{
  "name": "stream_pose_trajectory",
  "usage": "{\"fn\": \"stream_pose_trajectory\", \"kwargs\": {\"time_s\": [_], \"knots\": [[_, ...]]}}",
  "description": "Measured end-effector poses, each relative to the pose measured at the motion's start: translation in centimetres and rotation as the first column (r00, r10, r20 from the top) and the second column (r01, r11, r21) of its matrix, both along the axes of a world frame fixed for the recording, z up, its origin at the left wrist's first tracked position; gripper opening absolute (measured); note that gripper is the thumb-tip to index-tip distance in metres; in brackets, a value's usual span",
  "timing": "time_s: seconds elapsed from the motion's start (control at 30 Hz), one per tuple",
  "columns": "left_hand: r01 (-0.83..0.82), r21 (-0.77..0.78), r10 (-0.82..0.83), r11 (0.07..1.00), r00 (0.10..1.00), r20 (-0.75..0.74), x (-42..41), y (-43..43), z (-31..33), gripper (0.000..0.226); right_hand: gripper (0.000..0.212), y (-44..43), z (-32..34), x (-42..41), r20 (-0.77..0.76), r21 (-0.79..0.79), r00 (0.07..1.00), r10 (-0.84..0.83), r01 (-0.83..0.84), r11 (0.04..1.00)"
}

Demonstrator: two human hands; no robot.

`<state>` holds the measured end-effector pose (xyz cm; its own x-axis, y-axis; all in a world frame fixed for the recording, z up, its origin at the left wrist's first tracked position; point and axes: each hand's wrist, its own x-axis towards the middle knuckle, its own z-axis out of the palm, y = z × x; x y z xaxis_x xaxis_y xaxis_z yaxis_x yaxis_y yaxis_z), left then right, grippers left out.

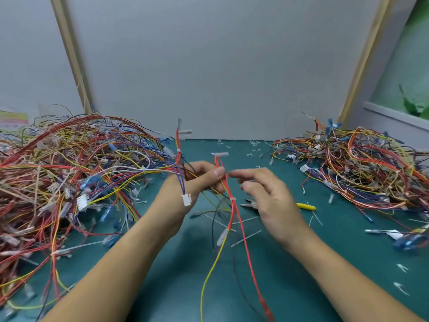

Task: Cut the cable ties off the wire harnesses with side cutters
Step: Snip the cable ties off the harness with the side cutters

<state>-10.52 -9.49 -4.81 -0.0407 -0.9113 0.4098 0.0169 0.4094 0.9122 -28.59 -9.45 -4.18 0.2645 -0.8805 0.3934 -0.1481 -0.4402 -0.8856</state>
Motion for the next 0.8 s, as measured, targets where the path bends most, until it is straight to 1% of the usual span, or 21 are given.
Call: {"fn": "stream_pose_trajectory", "kwargs": {"time_s": [0.03, 0.07, 0.17, 0.2, 0.27, 0.33, 0.4, 0.47, 0.53, 0.57, 0.63, 0.67, 0.7, 0.73, 0.77, 0.8], "knots": [[-0.029, -0.027, 0.028, 0.999, 0.999, -0.028, 0.0, 0.3, 0.5, 0.020, 0.021, 0.1, 0.0, -0.3, 0.013, 0.001, 0.999, -0.041, 0.041, 0.999], [-0.053, -0.037, 0.051, 0.998, 0.997, -0.057, -0.1, 0.4, 0.8, 0.020, 0.022, -0.1, -0.1, -0.1, 0.003, 0.003, 1.000, -0.022, 0.022, 1.000], [-0.090, -0.032, 0.087, 0.995, 0.992, -0.086, -0.2, 0.5, 0.7, 0.019, 0.027, 0.2, -0.5, 0.5, -0.087, 0.066, 0.984, 0.155, -0.149, 0.987], [-0.110, -0.022, 0.108, 0.994, 0.991, -0.083, -0.2, 0.5, 0.7, 0.019, 0.029, 0.3, -0.8, 0.7, -0.089, 0.071, 0.977, 0.194, -0.188, 0.980], [-0.123, -0.021, 0.121, 0.992, 0.989, -0.083, -0.2, 0.5, 0.7, 0.018, 0.036, 0.3, -0.6, 0.7, -0.063, 0.079, 0.977, 0.206, -0.201, 0.977], [-0.135, -0.010, 0.134, 0.991, 0.987, -0.091, 0.0, 0.4, 0.6, 0.017, 0.039, 0.0, -0.3, 0.4, -0.034, 0.068, 0.978, 0.208, -0.205, 0.976], [-0.156, 0.000, 0.156, 0.988, 0.986, -0.062, 0.1, 0.3, 0.5, 0.018, 0.036, 0.0, -0.2, 0.2, -0.038, 0.055, 0.976, 0.213, -0.211, 0.976], [-0.187, -0.013, 0.187, 0.982, 0.982, 0.018, 0.3, 0.2, 0.4, 0.021, 0.036, 0.0, -0.5, 0.2, -0.046, 0.079, 0.977, 0.209, -0.205, 0.976], [-0.255, -0.056, 0.260, 0.965, 0.958, 0.123, 0.4, 0.2, 0.6, 0.032, 0.037, -0.2, -0.8, 0.2, -0.092, 0.108, 0.985, 0.149, -0.139, 0.984], [-0.300, -0.060, 0.305, 0.952, 0.941, 0.147, 0.5, 0.1, 0.7, 0.039, 0.035, -0.3, -0.9, 0.1, -0.131, 0.104, 0.987, 0.093, -0.079, 0.991], [-0.382, -0.011, 0.376, 0.924, 0.904, 0.201, 0.7, -0.2, 1.4, 0.054, 0.023, -0.6, -0.6, 0.2, -0.184, 0.036, 0.981, -0.068, 0.076, 0.996], [-0.399, 0.019, 0.382, 0.917, 0.888, 0.257, 0.8, -0.2, 2.0, 0.055, 0.016, -0.6, -0.2, 0.3, -0.179, -0.007, 0.972, -0.152, 0.153, 0.988], [-0.403, 0.047, 0.369, 0.914, 0.873, 0.318, 1.1, -0.2, 2.5, 0.055, 0.023, -0.6, 0.5, 0.4, -0.176, -0.054, 0.960, -0.219, 0.213, 0.976], [-0.400, 0.066, 0.348, 0.914, 0.858, 0.377, 1.3, 0.0, 3.1, 0.056, 0.035, -0.6, 1.3, 0.5, -0.173, -0.106, 0.952, -0.254, 0.238, 0.965], [-0.392, 0.070, 0.328, 0.917, 0.843, 0.427, 1.5, 0.2, 3.7, 0.058, 0.043, -0.5, 2.3, 0.7, -0.179, -0.162, 0.950, -0.256, 0.228, 0.960], [-0.375, 0.057, 0.307, 0.925, 0.827, 0.471, 1.8, 0.4, 4.3, 0.055, 0.047, -0.4, 3.4, 1.0, -0.189, -0.203, 0.956, -0.223, 0.185, 0.962]]}}
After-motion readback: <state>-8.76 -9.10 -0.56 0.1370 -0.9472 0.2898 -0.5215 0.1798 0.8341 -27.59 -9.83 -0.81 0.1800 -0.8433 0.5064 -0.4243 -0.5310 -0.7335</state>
